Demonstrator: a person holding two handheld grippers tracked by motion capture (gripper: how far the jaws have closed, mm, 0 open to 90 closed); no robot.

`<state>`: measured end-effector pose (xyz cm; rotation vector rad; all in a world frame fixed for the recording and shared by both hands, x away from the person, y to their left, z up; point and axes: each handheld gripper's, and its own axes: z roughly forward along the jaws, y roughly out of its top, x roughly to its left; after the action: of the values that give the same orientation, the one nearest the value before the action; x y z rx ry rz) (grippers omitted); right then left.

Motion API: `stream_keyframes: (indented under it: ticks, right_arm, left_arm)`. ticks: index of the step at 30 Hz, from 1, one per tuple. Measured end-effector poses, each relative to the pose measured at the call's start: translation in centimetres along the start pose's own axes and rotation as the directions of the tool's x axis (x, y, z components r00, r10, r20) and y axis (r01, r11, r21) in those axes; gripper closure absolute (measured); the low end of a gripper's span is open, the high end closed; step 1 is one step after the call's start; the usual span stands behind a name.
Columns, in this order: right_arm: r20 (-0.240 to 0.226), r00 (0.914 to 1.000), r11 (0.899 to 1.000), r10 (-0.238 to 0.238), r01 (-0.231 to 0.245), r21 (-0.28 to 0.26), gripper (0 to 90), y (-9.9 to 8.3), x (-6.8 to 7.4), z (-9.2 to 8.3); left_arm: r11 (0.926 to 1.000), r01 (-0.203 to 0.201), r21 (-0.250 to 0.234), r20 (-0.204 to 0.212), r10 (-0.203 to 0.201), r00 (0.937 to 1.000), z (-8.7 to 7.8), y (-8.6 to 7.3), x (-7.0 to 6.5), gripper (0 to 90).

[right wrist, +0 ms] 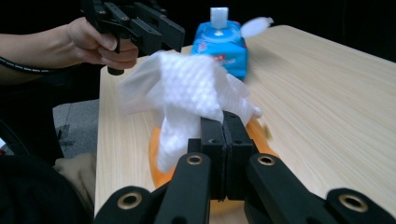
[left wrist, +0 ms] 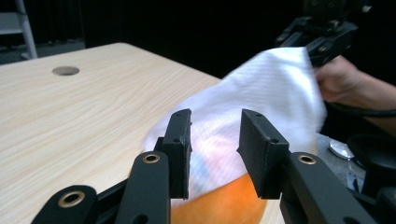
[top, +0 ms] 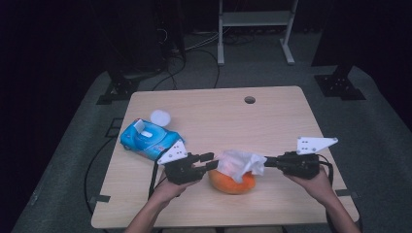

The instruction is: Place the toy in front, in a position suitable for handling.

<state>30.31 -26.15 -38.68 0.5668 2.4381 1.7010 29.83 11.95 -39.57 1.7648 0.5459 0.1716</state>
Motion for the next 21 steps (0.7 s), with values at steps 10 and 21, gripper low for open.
stream_keyframes:
  ticks: [10,21]
  right_arm:
    - [0.041,0.9988,0.996,0.027,-0.03,0.085,86.8,-1.6,-0.5,-1.1]
    - [-0.015,0.9978,0.988,-0.064,0.066,0.139,81.1,2.1,0.7,3.4]
  left_arm:
    - [0.9939,-0.045,0.1,-0.015,0.047,0.9988,2.1,-1.7,0.0,60.7]
    - [0.9902,-0.065,0.124,-0.009,0.067,0.9977,3.0,-2.3,-0.3,60.8]
